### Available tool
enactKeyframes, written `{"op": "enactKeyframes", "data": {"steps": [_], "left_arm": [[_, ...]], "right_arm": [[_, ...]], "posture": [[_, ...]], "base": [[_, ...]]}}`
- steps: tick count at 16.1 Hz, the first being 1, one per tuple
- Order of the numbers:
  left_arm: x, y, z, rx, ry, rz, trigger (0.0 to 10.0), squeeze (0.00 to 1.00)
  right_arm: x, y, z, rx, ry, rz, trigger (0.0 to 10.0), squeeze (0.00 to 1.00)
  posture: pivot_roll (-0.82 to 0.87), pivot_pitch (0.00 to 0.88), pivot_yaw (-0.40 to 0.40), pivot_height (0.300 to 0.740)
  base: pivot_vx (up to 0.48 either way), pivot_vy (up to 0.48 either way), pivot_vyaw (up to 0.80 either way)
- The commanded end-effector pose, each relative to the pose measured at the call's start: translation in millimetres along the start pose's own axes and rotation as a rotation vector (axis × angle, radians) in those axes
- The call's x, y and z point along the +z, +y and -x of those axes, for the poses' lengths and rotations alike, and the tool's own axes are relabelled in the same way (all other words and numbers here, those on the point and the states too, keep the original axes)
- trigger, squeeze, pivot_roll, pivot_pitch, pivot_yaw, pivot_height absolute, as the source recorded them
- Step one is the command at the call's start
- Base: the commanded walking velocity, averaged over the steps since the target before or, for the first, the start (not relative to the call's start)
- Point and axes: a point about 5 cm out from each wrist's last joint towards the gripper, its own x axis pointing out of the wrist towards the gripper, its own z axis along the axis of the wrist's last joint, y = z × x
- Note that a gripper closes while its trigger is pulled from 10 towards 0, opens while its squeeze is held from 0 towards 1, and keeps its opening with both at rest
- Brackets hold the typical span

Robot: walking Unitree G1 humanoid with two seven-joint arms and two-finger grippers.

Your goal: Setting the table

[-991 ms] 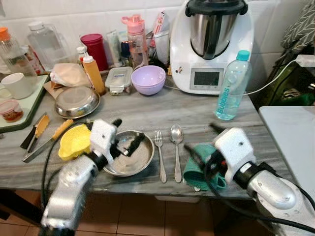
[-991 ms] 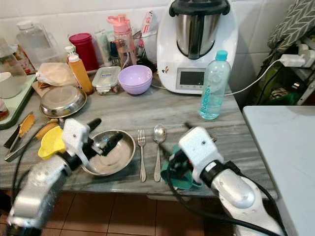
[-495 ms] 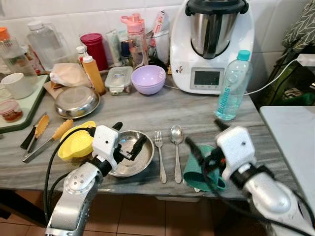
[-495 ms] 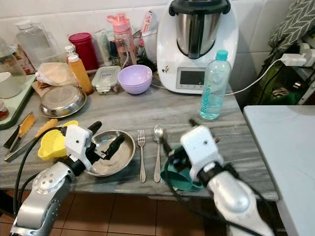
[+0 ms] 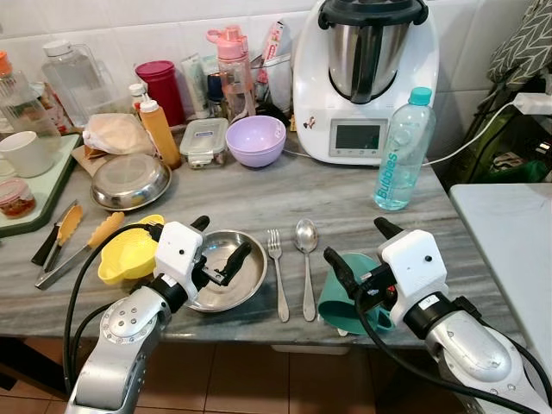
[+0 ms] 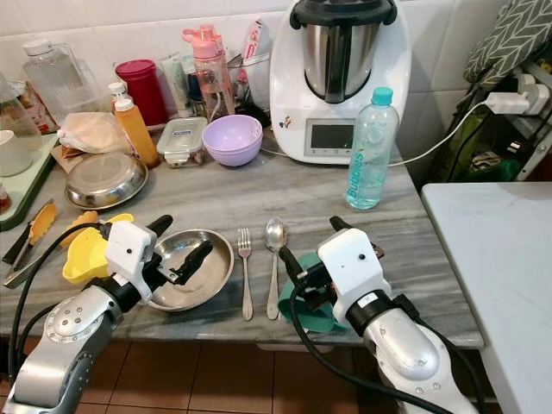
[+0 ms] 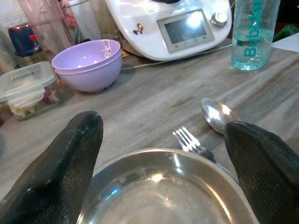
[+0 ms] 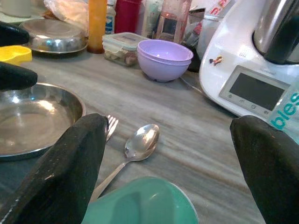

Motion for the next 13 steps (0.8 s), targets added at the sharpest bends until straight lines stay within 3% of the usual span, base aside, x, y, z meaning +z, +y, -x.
{"op": "enactKeyframes", "data": {"steps": [1,9,13], "left_arm": [[4.1,-0.4,0.1,0.009,-0.002,-0.016,10.0,0.0],[3.9,-3.1,-0.5,0.007,0.006,-0.012,10.0,0.0],[4.7,-5.1,-4.5,0.002,-0.009,-0.032,10.0,0.0]], "right_arm": [[3.2,-3.6,-1.0,-0.015,-0.014,-0.006,10.0,0.0],[0.8,-7.3,-4.5,-0.014,-0.011,-0.006,10.0,0.0],[-1.2,-13.1,-7.0,-0.045,-0.007,0.031,10.0,0.0]], "posture": [[-0.16,0.0,0.104,0.74],[-0.16,0.0,0.094,0.74],[-0.15,0.0,0.087,0.74]], "base": [[-0.259,0.0,-0.52],[-0.342,0.0,-0.5],[-0.175,0.0,0.0]]}}
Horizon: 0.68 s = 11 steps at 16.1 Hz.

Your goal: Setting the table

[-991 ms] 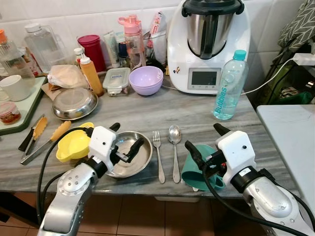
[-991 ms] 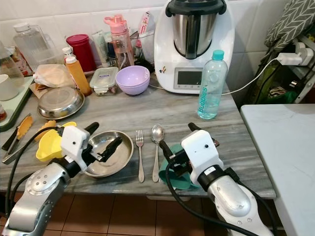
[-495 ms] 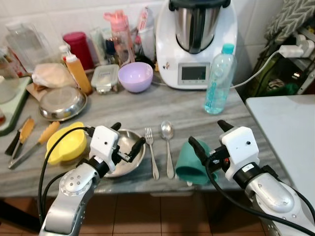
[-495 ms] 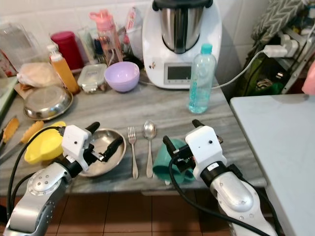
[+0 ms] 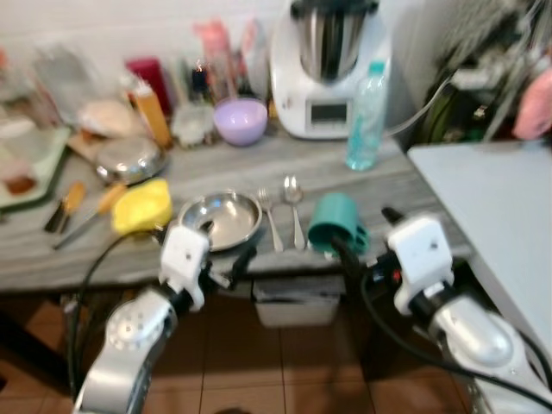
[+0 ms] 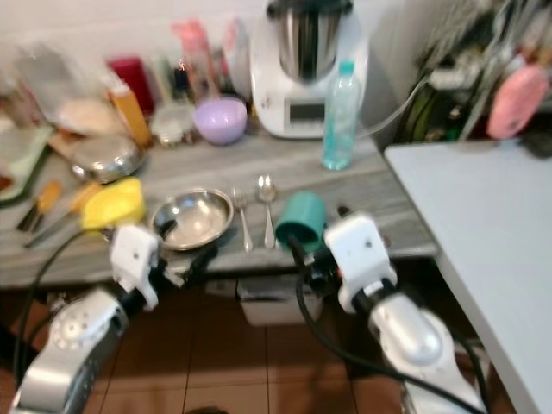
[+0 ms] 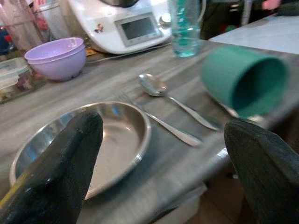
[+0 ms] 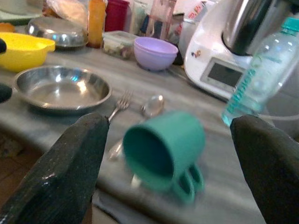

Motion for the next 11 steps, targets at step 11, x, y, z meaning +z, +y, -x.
{"op": "enactKeyframes", "data": {"steps": [11], "left_arm": [[4.5,-19.7,-20.2,-0.087,-0.056,0.029,10.0,0.0]], "right_arm": [[-8.5,-20.7,-0.6,-0.206,0.038,0.062,10.0,0.0]], "posture": [[-0.17,0.0,0.097,0.74]], "base": [[0.0,0.0,-0.24]]}}
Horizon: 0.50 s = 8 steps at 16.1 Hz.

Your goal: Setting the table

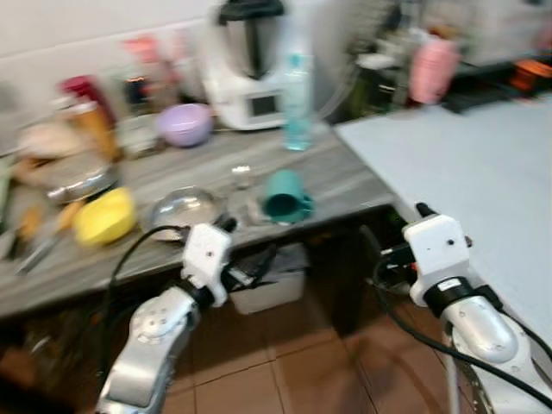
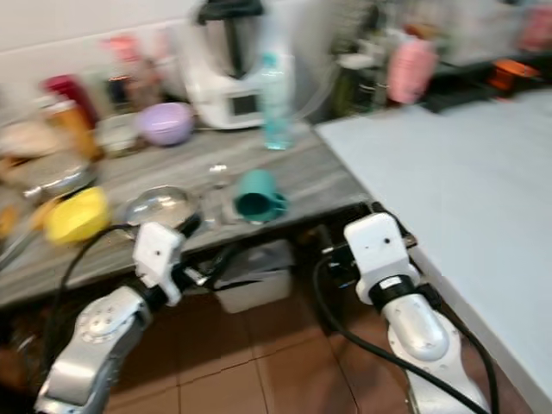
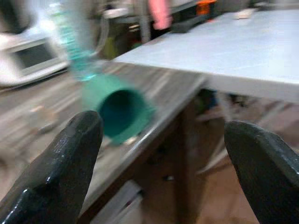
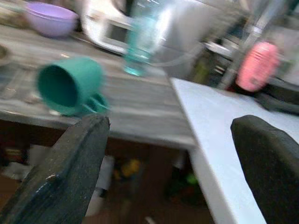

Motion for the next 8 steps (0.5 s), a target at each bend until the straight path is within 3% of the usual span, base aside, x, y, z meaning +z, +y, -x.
{"op": "enactKeyframes", "data": {"steps": [1,6,8], "left_arm": [[-2.6,1.6,0.0,-0.004,0.007,-0.006,10.0,0.0],[-2.1,-4.3,-9.6,-0.013,-0.021,0.035,10.0,0.0],[-4.2,-4.3,-9.3,-0.014,-0.018,0.035,10.0,0.0]], "right_arm": [[0.6,0.0,-1.8,-0.005,-0.004,0.005,10.0,0.0],[1.6,-2.8,-4.6,-0.016,-0.013,0.012,10.0,0.0],[1.4,-3.9,-4.7,-0.031,-0.013,0.009,10.0,0.0]], "posture": [[-0.17,0.0,0.096,0.74],[-0.18,0.0,0.093,0.74],[-0.18,0.0,0.094,0.74]], "base": [[0.0,0.0,-0.66],[0.0,0.0,-0.1],[0.36,0.0,0.0]]}}
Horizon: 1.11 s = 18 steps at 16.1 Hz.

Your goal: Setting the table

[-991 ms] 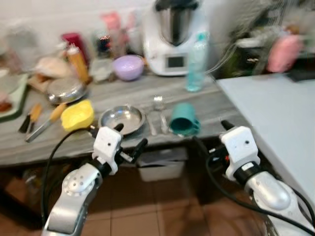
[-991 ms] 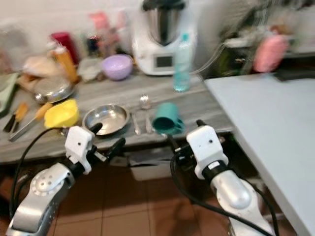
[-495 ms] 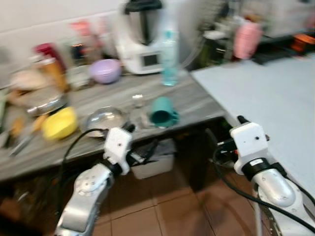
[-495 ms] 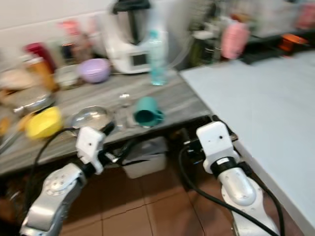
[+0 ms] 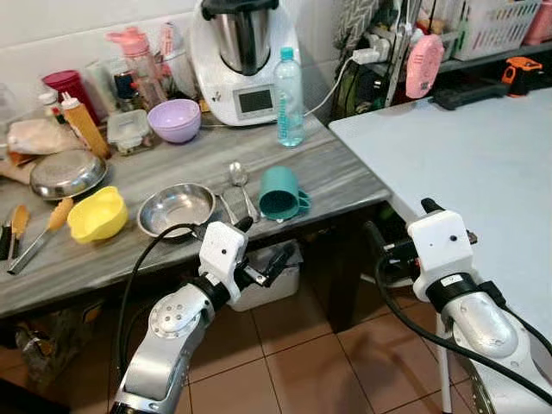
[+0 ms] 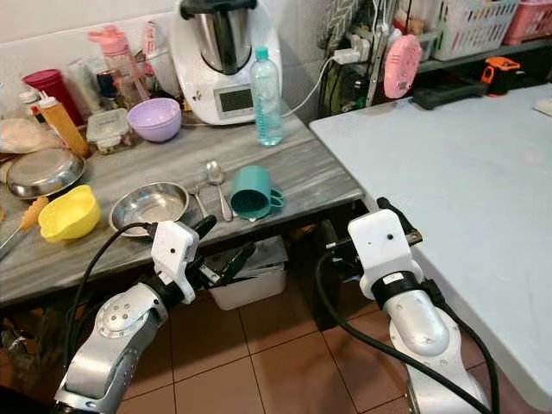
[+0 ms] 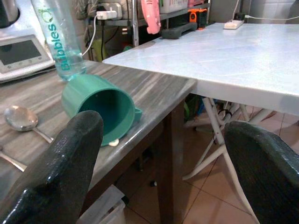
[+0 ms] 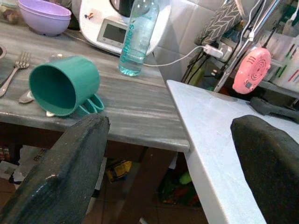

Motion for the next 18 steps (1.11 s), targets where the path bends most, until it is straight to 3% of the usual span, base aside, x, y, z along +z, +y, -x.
{"op": "enactKeyframes", "data": {"steps": [1,7,12,16,18], "left_arm": [[1.1,3.1,-0.5,0.01,-0.006,-0.01,10.0,0.0],[-0.5,1.8,-1.6,0.01,-0.007,-0.002,10.0,0.0],[-2.8,2.1,-0.5,0.011,0.011,-0.004,10.0,0.0],[-6.3,4.3,4.1,0.024,0.025,0.001,10.0,0.0],[-9.3,9.3,10.2,0.069,0.032,-0.019,10.0,0.0]], "right_arm": [[0.5,-2.3,-1.8,-0.02,-0.004,0.003,10.0,0.0],[-1.6,-2.2,-1.5,-0.034,0.002,0.014,10.0,0.0],[-9.3,-8.8,3.4,-0.037,0.031,0.074,10.0,0.0],[-12.7,-9.9,4.1,-0.028,0.042,0.092,10.0,0.0],[-14.2,-9.0,5.5,-0.011,0.037,0.145,10.0,0.0]], "posture": [[-0.18,0.0,0.094,0.74],[-0.18,0.0,0.095,0.74],[-0.18,0.0,0.094,0.74],[-0.17,0.0,0.087,0.74],[-0.17,0.0,0.087,0.74]], "base": [[0.382,0.0,0.0],[0.415,0.0,0.0],[0.421,0.0,0.0],[0.0,0.0,0.0],[0.0,0.0,0.0]]}}
